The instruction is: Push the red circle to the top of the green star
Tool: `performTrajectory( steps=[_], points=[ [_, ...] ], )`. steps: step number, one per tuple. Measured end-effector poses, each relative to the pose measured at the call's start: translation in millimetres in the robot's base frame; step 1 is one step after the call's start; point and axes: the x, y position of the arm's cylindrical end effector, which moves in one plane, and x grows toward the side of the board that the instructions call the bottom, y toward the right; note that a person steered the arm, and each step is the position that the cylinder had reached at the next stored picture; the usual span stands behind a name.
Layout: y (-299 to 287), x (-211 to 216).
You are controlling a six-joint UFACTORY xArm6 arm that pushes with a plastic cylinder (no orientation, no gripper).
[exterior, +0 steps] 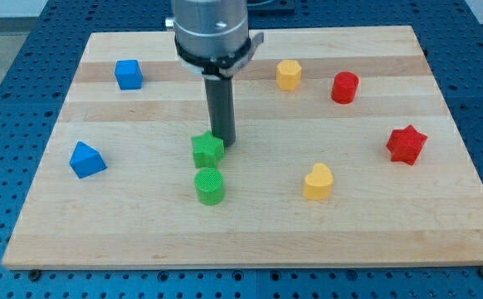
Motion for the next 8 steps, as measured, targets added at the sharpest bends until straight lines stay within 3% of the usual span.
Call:
performTrajectory(
  steps=[1,3,4,6,7,8],
  points=[
    [6.7,10.3],
    [24.5,-47.5],
    [100.0,-47.5],
    [198.0,-47.5],
    [208.7,-47.5],
    [249.1,-75.6]
  ],
)
